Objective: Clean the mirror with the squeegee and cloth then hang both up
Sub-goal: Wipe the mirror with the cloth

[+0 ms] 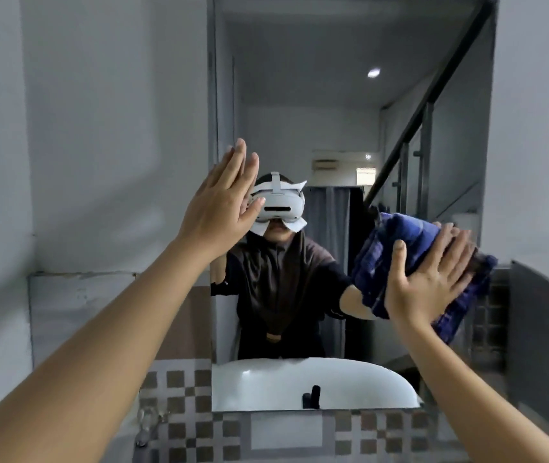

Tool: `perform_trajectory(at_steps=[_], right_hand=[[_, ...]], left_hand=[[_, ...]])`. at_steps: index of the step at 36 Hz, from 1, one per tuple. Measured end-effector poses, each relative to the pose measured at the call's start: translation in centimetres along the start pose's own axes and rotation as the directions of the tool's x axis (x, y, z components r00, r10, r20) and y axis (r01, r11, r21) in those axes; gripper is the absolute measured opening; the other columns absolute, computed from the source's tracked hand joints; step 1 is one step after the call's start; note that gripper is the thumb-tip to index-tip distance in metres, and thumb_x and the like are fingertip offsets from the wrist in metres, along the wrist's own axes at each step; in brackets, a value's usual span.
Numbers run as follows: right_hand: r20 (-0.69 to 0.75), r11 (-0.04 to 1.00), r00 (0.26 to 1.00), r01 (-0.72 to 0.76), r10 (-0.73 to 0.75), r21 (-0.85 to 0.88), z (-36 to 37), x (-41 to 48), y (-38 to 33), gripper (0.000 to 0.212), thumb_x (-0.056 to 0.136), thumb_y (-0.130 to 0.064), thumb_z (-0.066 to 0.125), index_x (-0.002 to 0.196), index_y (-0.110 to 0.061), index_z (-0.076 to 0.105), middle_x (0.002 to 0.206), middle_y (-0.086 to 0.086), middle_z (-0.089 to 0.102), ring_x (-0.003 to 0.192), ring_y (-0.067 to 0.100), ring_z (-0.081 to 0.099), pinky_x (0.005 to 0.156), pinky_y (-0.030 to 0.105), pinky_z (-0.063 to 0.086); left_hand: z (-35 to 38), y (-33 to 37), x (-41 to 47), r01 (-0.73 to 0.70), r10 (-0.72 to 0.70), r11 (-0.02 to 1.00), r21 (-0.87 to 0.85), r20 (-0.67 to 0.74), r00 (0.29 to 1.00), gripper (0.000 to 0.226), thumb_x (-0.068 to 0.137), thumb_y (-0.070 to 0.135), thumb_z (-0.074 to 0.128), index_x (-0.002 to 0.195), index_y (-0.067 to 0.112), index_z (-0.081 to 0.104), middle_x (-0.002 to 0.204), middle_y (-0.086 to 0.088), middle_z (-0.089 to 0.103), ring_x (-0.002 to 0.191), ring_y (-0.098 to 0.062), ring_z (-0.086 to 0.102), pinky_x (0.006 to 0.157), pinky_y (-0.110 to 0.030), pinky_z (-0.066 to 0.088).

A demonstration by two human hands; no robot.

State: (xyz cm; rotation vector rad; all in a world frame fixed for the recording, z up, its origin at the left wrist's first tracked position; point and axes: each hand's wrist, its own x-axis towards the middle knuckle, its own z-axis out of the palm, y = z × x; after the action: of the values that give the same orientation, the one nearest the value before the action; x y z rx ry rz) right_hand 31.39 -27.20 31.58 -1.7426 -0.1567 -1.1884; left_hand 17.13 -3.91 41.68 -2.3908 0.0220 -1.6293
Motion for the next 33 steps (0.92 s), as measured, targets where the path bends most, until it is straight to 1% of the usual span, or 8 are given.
perform_trajectory(at_steps=[4,10,13,16,20,26,30,33], right_hand=[[0.044,0.997,0.998,-0.045,0.043,0.056,2.0,-5.9,-3.1,0.076,0.086,-0.058,0.031,0.148,-0.016,0.017,0.157,0.011,0.012,0.145,0.027,0.008,0.114,0.052,0.006],[0.27,0.959,0.921,0.279,-0.281,0.044,4.7,-13.8,-8.5,0.078,0.085,-0.059,0.036,0.149,-0.018,0.016,0.157,0.009,0.01,0.145,0.023,-0.001,0.115,0.046,-0.004],[0.359,0.859,0.798,0.511,-0.484,0.025,5.5,-16.4,-8.8,0.077,0.087,-0.06,0.036,0.148,-0.018,0.02,0.157,0.009,0.012,0.145,0.023,0.005,0.116,0.047,0.002],[0.395,0.64,0.571,0.766,-0.719,0.057,5.5,-17.2,-6.4,0.071,0.088,-0.059,0.038,0.146,-0.019,0.028,0.155,0.007,0.02,0.143,0.022,0.017,0.116,0.046,0.011],[0.401,0.458,0.402,0.887,-0.823,0.05,4.0,-14.5,-1.9,0.068,0.085,-0.059,0.042,0.143,-0.023,0.036,0.153,0.003,0.025,0.14,0.02,0.027,0.114,0.042,0.014],[0.385,0.663,0.668,0.729,-0.636,-0.169,0.0,-7.9,5.6,0.076,0.085,-0.064,0.032,0.148,-0.023,0.02,0.156,0.007,0.016,0.145,0.021,0.009,0.116,0.045,0.007],[0.295,0.928,0.899,0.363,-0.324,-0.084,-1.4,-6.9,9.6,0.078,0.088,-0.058,0.033,0.149,-0.017,0.008,0.157,0.013,0.003,0.145,0.027,-0.004,0.117,0.043,-0.004],[0.214,1.0,0.977,0.006,-0.003,-0.012,-1.1,-9.2,10.4,0.08,0.087,-0.06,0.031,0.149,-0.018,0.0,0.158,0.012,-0.003,0.145,0.025,-0.009,0.116,0.041,-0.009]], left_hand=[[-0.3,-0.5,-1.2,-0.046,0.045,0.999,0.012,0.06,0.997,0.065,0.095,0.037,0.046,0.148,0.015,0.017,0.158,-0.006,0.004,0.145,-0.017,0.002,0.114,-0.03,0.014],[-0.5,-0.5,-2.1,-0.048,0.048,0.999,0.0,0.091,0.995,0.063,0.097,0.034,0.045,0.149,0.016,0.015,0.158,-0.004,0.001,0.145,-0.015,0.001,0.11,-0.028,0.02],[-0.1,-0.2,-2.7,-0.034,0.035,0.999,-0.02,0.094,0.995,0.062,0.097,0.032,0.044,0.149,0.015,0.013,0.158,-0.004,0.001,0.145,-0.015,0.0,0.11,-0.03,0.021],[0.2,0.1,-3.3,-0.036,0.038,0.999,-0.023,0.104,0.994,0.063,0.097,0.031,0.045,0.149,0.015,0.013,0.158,-0.005,0.001,0.145,-0.016,0.0,0.107,-0.028,0.018],[0.6,0.7,-4.2,-0.02,0.022,0.999,-0.032,0.07,0.997,0.061,0.097,0.029,0.047,0.148,0.014,0.018,0.158,-0.006,0.006,0.145,-0.019,0.005,0.109,-0.028,0.019],[2.4,1.6,-4.9,0.043,-0.044,0.998,-0.054,-0.018,0.999,0.055,0.098,0.022,0.041,0.147,0.009,0.02,0.157,-0.012,0.01,0.145,-0.022,0.006,0.115,-0.026,0.012],[3.3,2.2,-5.5,0.07,-0.075,0.995,-0.076,-0.058,0.995,0.054,0.097,0.019,0.039,0.147,0.008,0.021,0.156,-0.015,0.012,0.144,-0.025,0.007,0.113,-0.017,-0.001],[3.7,2.5,-6.0,0.092,-0.099,0.991,-0.102,-0.065,0.993,0.053,0.097,0.021,0.035,0.146,0.007,0.023,0.155,-0.017,0.014,0.144,-0.027,0.009,0.114,-0.017,0.002]])
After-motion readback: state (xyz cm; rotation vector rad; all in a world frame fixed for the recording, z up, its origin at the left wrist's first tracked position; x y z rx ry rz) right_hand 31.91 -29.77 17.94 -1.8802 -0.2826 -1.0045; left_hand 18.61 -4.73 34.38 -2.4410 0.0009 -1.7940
